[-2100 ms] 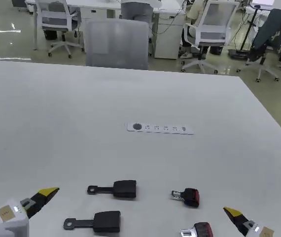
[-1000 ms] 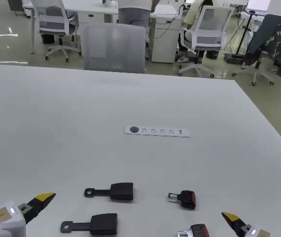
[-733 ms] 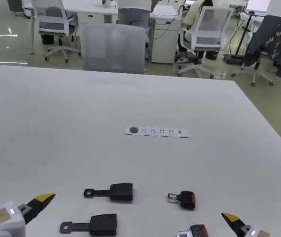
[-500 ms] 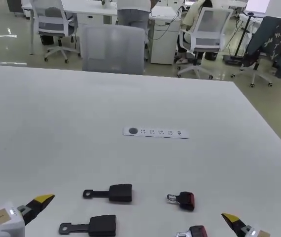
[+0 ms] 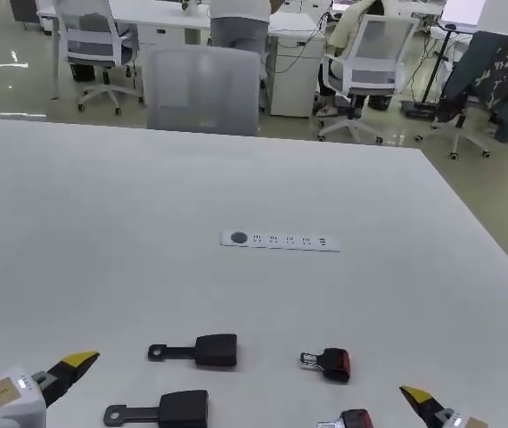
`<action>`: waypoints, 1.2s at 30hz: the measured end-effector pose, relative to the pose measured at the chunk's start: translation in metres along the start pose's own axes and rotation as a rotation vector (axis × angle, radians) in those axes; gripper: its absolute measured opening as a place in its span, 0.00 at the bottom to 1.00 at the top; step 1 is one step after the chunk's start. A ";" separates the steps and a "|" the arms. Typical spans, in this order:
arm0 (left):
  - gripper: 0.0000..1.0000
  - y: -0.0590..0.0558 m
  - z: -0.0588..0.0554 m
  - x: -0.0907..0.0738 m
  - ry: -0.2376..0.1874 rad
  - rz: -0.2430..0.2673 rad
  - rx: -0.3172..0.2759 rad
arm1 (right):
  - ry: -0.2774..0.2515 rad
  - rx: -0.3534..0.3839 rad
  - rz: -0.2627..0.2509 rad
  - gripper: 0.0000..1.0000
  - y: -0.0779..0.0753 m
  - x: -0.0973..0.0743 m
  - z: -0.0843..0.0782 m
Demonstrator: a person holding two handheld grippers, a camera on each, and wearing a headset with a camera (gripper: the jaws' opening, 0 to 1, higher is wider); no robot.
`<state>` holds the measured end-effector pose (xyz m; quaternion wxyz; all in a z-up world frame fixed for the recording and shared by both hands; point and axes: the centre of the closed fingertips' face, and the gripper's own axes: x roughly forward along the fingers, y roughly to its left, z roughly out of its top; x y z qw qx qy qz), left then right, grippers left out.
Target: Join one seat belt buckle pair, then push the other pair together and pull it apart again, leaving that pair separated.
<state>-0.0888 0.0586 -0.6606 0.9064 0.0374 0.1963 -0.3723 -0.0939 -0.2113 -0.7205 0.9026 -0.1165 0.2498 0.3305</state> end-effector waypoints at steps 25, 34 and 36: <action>1.00 0.003 -0.007 0.001 0.006 0.008 -0.012 | 0.012 0.007 0.009 1.00 -0.001 0.000 -0.006; 1.00 0.000 -0.004 0.002 0.004 0.009 -0.017 | 0.010 0.005 0.010 1.00 -0.002 0.000 -0.004; 1.00 0.000 -0.005 0.002 0.005 0.008 -0.016 | 0.009 0.007 0.009 1.00 -0.003 0.000 -0.004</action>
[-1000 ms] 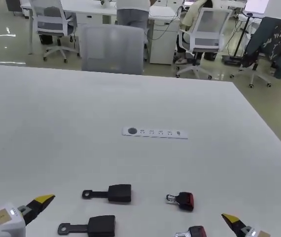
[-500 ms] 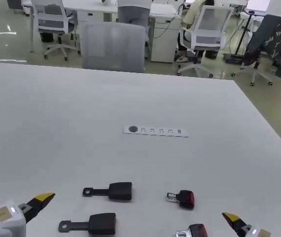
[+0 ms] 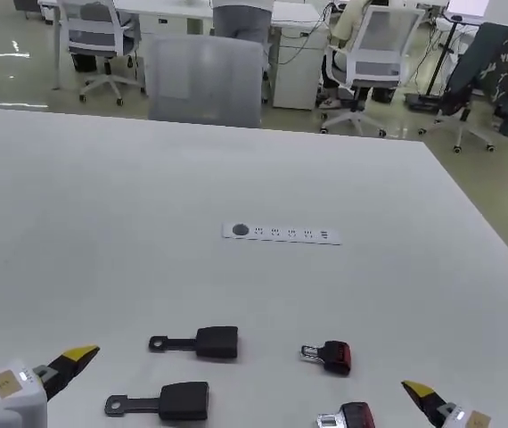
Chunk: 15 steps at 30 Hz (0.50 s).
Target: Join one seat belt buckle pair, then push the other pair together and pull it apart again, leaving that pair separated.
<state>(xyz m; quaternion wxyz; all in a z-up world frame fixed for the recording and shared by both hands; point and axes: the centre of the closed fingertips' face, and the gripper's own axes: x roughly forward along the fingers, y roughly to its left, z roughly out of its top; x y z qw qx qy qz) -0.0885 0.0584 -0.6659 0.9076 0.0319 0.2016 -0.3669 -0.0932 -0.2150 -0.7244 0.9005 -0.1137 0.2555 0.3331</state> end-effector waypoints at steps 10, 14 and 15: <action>1.00 0.004 -0.009 0.002 0.012 -0.005 -0.003 | 0.007 0.002 0.007 1.00 -0.001 0.001 -0.003; 1.00 0.001 -0.009 0.003 0.018 -0.010 0.005 | 0.008 0.003 0.008 1.00 -0.003 0.000 -0.006; 1.00 0.001 -0.009 0.004 0.018 -0.011 0.005 | 0.012 0.005 0.007 1.00 -0.003 0.001 -0.007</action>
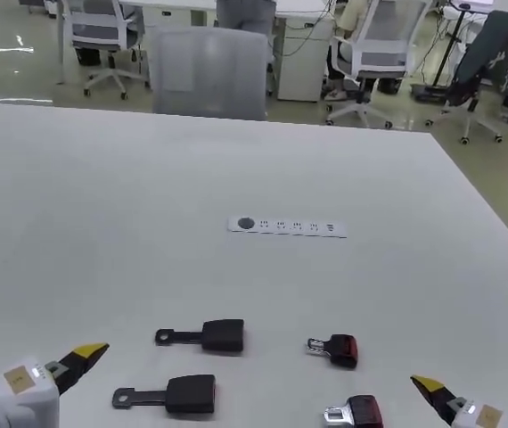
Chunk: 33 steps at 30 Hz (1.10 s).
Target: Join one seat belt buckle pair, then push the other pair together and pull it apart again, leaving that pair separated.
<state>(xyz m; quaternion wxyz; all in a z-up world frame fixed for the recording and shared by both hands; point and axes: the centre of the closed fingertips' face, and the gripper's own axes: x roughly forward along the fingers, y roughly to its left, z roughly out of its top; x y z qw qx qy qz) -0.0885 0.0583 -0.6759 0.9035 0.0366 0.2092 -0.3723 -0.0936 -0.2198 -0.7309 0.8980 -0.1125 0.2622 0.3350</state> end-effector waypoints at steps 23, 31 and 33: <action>1.00 -0.001 -0.018 0.018 0.099 -0.039 0.083 | 0.092 -0.074 0.104 1.00 -0.002 0.018 -0.023; 0.99 0.004 -0.021 0.026 0.127 -0.051 0.116 | 0.114 -0.084 0.133 0.99 -0.007 0.027 -0.027; 0.99 0.005 -0.020 0.028 0.133 -0.056 0.127 | 0.120 -0.093 0.144 0.99 -0.008 0.029 -0.028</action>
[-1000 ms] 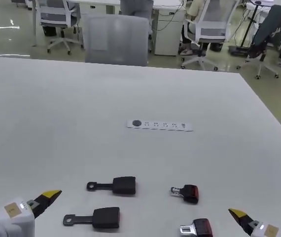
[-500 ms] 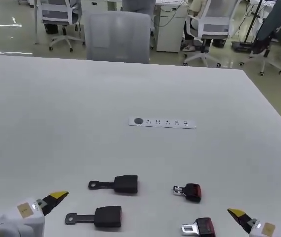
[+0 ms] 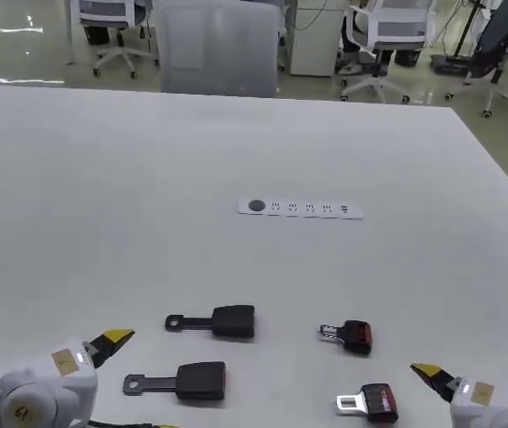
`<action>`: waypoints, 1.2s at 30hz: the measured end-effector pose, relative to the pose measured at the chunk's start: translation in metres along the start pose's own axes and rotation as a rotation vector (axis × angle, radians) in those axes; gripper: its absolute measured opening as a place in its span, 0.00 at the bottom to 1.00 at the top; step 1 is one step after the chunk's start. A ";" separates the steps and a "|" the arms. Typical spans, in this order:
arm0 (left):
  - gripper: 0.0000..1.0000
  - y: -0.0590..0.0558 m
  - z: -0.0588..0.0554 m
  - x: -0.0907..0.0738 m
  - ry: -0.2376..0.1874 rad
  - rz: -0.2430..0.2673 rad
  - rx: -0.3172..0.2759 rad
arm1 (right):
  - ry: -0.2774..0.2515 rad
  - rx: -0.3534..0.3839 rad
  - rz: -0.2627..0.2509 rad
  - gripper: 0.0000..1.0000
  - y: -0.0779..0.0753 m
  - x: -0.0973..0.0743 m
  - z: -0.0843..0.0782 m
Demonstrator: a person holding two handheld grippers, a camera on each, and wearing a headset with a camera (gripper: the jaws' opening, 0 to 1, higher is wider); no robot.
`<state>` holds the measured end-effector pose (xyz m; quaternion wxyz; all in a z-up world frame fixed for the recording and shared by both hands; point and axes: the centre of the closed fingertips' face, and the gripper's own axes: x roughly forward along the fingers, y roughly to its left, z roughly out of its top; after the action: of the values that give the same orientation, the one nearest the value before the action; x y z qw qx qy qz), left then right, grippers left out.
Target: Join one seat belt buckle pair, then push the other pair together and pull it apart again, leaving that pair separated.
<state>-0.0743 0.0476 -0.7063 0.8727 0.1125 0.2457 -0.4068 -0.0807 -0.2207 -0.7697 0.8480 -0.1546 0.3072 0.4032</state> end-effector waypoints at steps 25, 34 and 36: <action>0.93 0.017 -0.025 0.040 0.114 -0.088 0.073 | 0.048 -0.025 0.105 0.95 -0.018 0.029 -0.009; 0.90 0.023 -0.034 0.057 0.146 -0.121 0.089 | 0.058 -0.032 0.138 0.92 -0.025 0.039 -0.010; 0.90 0.024 -0.035 0.061 0.154 -0.126 0.093 | 0.062 -0.034 0.148 0.91 -0.026 0.040 -0.012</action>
<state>-0.0344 0.0371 -0.7683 0.8176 0.1683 0.2994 -0.4622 -0.0453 -0.2193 -0.8041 0.8032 -0.1583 0.3370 0.4650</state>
